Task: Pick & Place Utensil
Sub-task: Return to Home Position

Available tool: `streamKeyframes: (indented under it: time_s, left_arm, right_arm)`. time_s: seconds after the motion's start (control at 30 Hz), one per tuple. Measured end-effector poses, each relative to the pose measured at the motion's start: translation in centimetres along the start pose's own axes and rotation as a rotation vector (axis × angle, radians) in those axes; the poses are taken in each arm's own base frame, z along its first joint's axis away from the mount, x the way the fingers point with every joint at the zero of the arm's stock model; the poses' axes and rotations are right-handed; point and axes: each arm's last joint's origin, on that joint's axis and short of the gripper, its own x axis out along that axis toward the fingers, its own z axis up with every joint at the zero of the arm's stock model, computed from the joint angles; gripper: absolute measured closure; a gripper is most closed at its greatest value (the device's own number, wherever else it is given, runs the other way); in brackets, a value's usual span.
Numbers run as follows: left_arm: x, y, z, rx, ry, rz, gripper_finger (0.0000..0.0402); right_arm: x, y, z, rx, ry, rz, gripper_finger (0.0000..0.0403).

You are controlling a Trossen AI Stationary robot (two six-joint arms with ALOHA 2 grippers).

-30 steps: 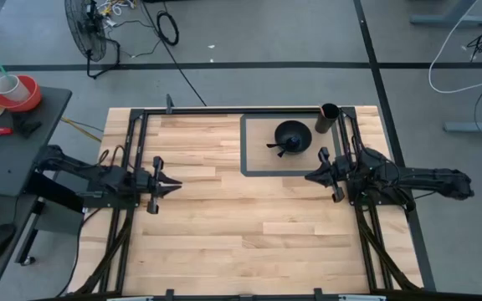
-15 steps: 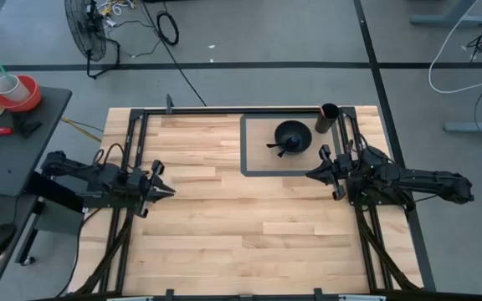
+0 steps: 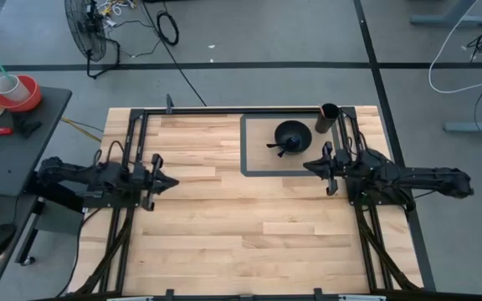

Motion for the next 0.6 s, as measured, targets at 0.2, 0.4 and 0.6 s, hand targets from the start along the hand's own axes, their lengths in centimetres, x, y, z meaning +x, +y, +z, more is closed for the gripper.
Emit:
streamKeyframes:
  time_s: [0.2, 0.4, 0.6]
  left_arm:
    - [0.0, 0.0, -1.0, -0.052, 0.102, 0.005, 0.0382]
    - [0.0, 0.1, -1.0, -0.17, 0.103, 0.019, 0.0385]
    - [0.0, 0.1, -1.0, -0.177, 0.103, 0.021, 0.0384]
  right_arm:
    - [0.1, 1.0, 0.0, -0.005, -0.011, 0.011, 0.0385]
    - [-0.3, 1.9, 0.2, -0.06, -0.017, 0.245, 0.0385]
    - [-1.0, 0.8, 0.6, -0.041, -0.07, 0.079, 0.0385]
